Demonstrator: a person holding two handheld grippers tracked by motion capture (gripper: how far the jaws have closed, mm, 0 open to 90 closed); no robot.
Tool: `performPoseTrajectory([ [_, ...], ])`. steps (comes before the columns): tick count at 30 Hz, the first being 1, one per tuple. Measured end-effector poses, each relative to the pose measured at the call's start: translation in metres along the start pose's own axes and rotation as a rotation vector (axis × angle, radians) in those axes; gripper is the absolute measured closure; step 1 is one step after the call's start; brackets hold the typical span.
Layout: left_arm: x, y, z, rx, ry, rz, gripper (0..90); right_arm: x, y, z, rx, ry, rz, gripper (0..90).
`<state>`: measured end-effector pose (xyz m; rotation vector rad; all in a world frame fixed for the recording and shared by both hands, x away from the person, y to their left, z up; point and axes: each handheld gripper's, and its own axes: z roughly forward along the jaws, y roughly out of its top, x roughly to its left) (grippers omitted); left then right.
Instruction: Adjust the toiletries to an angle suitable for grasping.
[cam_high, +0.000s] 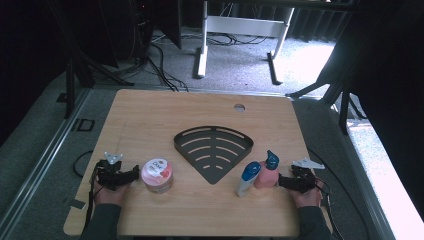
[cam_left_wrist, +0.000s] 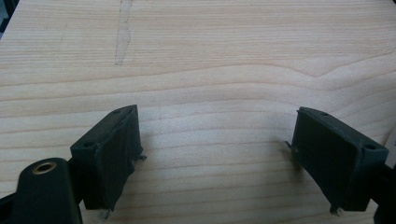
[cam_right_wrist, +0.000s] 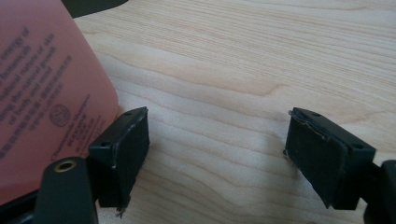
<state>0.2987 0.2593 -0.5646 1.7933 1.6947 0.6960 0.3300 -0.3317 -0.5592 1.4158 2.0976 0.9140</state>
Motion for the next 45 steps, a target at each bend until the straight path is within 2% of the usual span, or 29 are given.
performPoseTrajectory([
  [11, 0.003, -0.002, -0.004, -0.011, 0.010, -0.010, 28.8, 0.001, -0.001, -0.001, -0.009, 0.002, -0.001, 28.4],
  [12, 0.003, -0.002, -0.005, -0.011, 0.008, -0.009, 28.8, 0.001, -0.001, -0.002, -0.009, 0.000, -0.001, 30.8],
  [14, 0.003, -0.002, -0.005, -0.012, 0.008, -0.008, 31.6, 0.000, -0.001, -0.005, -0.013, 0.021, 0.022, 41.3],
  [17, 0.003, -0.002, -0.005, -0.016, 0.006, -0.009, 31.8, 0.000, -0.001, -0.007, -0.021, 0.025, 0.029, 43.6],
  [21, 0.003, -0.003, -0.005, -0.021, 0.005, -0.005, 31.7, 0.002, -0.002, -0.024, -0.066, 0.035, 0.040, 51.0],
  [25, 0.003, -0.004, -0.005, -0.023, 0.008, -0.007, 31.6, 0.003, -0.001, -0.040, -0.116, 0.067, 0.059, 54.7],
  [28, 0.003, -0.004, -0.005, -0.023, 0.007, -0.007, 31.6, 0.010, -0.002, -0.051, -0.126, 0.063, 0.023, 56.3],
  [32, 0.003, -0.004, -0.005, -0.024, 0.007, -0.006, 31.6, 0.025, -0.006, -0.061, -0.131, 0.080, -0.031, 57.9],
  [35, 0.003, -0.005, -0.006, -0.024, 0.006, -0.007, 31.6, 0.034, -0.008, -0.065, -0.134, 0.065, -0.064, 62.3],
  [39, 0.003, -0.005, -0.006, -0.024, 0.005, -0.006, 31.6, 0.042, -0.009, -0.075, -0.157, 0.085, -0.087, 66.6],
  [43, 0.003, -0.005, -0.006, -0.024, 0.005, -0.005, 31.6, 0.056, -0.011, -0.082, -0.169, 0.117, -0.114, 71.0],
  [45, 0.003, -0.005, -0.006, -0.023, 0.005, -0.005, 31.6, 0.063, -0.013, -0.083, -0.169, 0.159, -0.116, 73.1],
])
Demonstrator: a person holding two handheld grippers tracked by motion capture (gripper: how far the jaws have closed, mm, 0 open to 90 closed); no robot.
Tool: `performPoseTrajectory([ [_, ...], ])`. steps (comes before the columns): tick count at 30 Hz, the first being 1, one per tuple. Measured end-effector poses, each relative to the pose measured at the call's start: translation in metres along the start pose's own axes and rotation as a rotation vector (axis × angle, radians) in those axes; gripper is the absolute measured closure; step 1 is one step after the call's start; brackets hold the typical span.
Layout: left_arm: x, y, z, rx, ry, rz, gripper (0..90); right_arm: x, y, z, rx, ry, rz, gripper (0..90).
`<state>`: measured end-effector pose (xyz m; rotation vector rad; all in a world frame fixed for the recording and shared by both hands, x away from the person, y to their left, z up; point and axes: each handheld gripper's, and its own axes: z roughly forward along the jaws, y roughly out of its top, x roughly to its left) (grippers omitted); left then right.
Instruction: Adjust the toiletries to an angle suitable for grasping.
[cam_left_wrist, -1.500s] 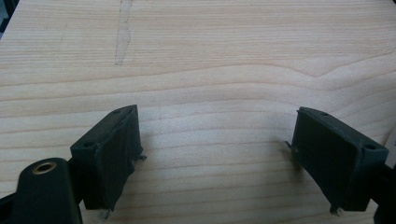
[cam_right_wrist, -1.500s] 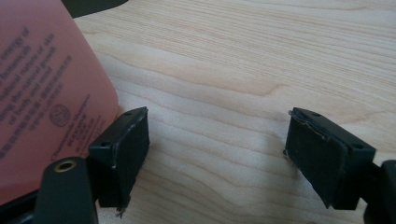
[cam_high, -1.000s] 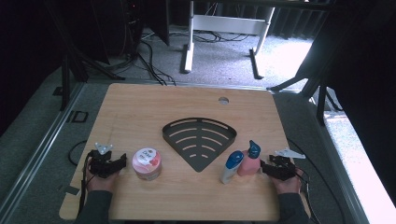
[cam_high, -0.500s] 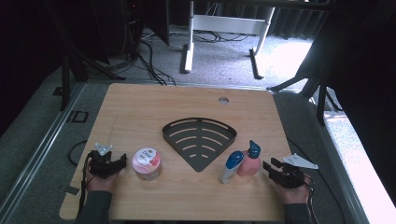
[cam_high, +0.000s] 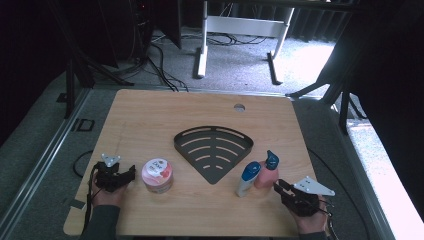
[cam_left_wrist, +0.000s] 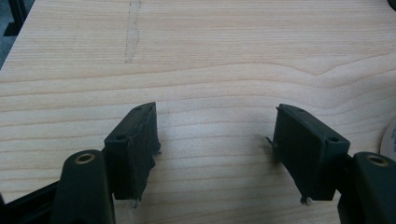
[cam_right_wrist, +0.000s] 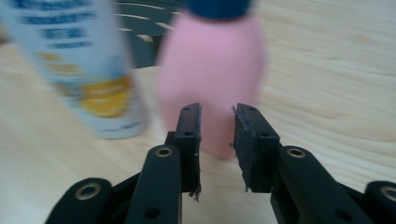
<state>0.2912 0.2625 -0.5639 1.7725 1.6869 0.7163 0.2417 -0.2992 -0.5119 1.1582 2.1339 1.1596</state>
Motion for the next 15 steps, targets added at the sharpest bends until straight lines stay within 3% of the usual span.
performPoseTrajectory([
  [6, 0.000, 0.000, 0.000, 0.001, 0.000, 0.000, 31.6, 0.015, -0.001, 0.004, -0.009, 0.082, 0.003, 89.5],
  [10, 0.000, 0.000, 0.000, 0.000, 0.000, 0.000, 31.6, 0.031, 0.007, 0.010, -0.017, 0.113, -0.031, 90.0],
  [12, 0.000, 0.000, 0.000, -0.001, 0.000, -0.001, 31.6, 0.041, 0.011, 0.017, -0.013, 0.114, -0.063, 90.0],
  [15, -0.001, -0.001, 0.000, -0.002, -0.002, 0.000, 31.6, 0.054, 0.014, 0.028, 0.012, 0.064, -0.107, 90.0],
])
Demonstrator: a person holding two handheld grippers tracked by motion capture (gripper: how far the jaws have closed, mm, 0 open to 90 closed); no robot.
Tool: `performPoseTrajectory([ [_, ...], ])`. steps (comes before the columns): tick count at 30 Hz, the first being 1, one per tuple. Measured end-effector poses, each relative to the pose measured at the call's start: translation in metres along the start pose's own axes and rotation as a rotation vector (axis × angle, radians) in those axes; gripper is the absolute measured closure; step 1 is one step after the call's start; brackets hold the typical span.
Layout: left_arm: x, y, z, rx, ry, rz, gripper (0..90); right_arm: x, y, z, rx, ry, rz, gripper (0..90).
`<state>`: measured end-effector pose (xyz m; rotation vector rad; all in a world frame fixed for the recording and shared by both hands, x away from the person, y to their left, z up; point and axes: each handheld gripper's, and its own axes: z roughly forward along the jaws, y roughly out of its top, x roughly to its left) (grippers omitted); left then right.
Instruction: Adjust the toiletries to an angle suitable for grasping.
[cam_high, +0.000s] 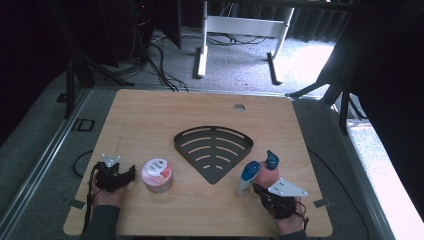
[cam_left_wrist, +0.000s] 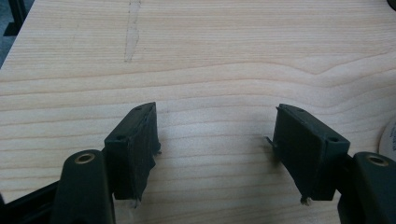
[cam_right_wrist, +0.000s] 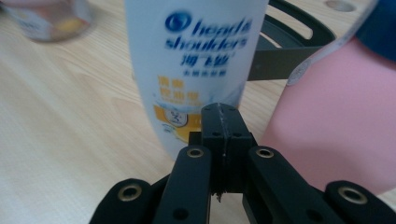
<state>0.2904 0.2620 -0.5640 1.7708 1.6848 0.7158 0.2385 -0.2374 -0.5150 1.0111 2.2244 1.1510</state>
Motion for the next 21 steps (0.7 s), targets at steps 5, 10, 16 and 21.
performPoseTrajectory([
  [5, 0.000, 0.000, 0.000, -0.001, 0.000, 0.000, 31.6, 0.003, 0.001, 0.007, 0.020, -0.047, -0.006, 90.0],
  [10, 0.000, 0.000, 0.000, -0.001, 0.000, -0.001, 31.6, -0.001, 0.002, 0.013, 0.026, -0.107, 0.025, 90.0],
  [16, 0.000, 0.000, 0.000, -0.001, 0.000, -0.001, 31.6, -0.001, 0.004, 0.023, 0.014, -0.147, 0.038, 90.0],
  [21, 0.000, 0.000, 0.000, -0.001, 0.000, 0.000, 31.6, -0.002, 0.005, 0.031, 0.017, -0.123, 0.063, 90.0],
])
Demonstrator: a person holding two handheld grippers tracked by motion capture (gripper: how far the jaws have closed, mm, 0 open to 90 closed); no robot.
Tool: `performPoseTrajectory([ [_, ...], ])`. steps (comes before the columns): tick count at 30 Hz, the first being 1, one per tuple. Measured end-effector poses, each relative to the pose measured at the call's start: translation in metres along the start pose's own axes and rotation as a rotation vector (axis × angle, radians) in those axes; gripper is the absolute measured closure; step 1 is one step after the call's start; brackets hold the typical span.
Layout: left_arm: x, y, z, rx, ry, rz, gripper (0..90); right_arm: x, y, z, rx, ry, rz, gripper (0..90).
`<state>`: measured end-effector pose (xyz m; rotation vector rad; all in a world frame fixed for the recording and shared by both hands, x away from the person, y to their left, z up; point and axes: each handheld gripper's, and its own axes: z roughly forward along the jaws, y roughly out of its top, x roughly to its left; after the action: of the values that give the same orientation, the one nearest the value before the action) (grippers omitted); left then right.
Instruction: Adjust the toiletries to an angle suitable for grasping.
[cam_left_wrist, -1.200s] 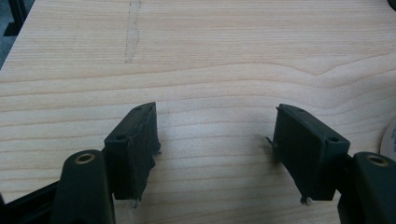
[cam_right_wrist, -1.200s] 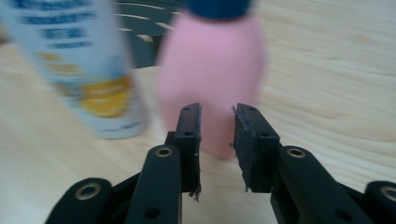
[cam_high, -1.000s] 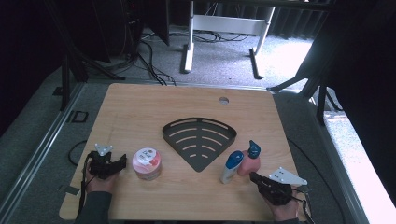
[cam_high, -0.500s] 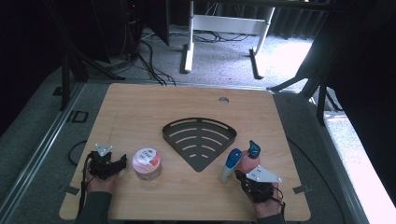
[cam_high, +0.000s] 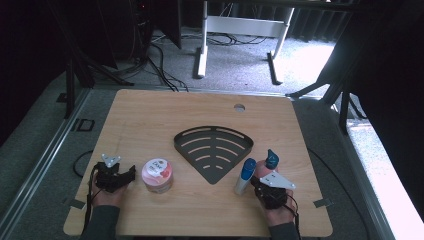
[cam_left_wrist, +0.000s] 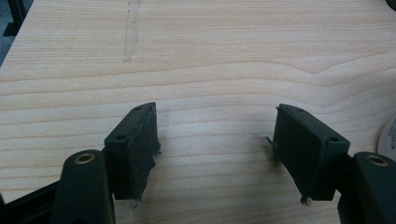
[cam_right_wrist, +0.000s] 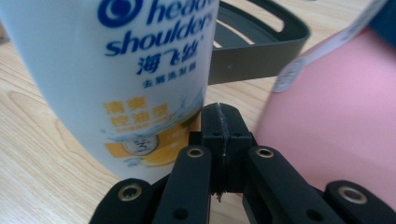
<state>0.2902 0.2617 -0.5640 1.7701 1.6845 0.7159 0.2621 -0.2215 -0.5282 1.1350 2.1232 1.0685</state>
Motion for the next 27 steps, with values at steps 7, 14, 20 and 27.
performPoseTrajectory([
  [7, 0.000, 0.000, 0.000, 0.000, 0.000, 0.000, 31.6, 0.008, 0.001, 0.007, -0.002, 0.097, 0.014, 90.0],
  [14, 0.000, 0.000, 0.000, 0.000, -0.001, 0.000, 31.6, 0.021, 0.006, 0.017, 0.002, 0.146, -0.001, 90.0],
  [20, 0.000, 0.000, 0.000, 0.000, -0.001, 0.000, 31.5, 0.033, 0.010, 0.022, 0.004, 0.183, -0.022, 90.0],
  [27, 0.000, 0.000, 0.000, 0.000, -0.002, 0.001, 31.3, 0.055, 0.013, 0.026, 0.005, 0.259, -0.053, 90.0],
])
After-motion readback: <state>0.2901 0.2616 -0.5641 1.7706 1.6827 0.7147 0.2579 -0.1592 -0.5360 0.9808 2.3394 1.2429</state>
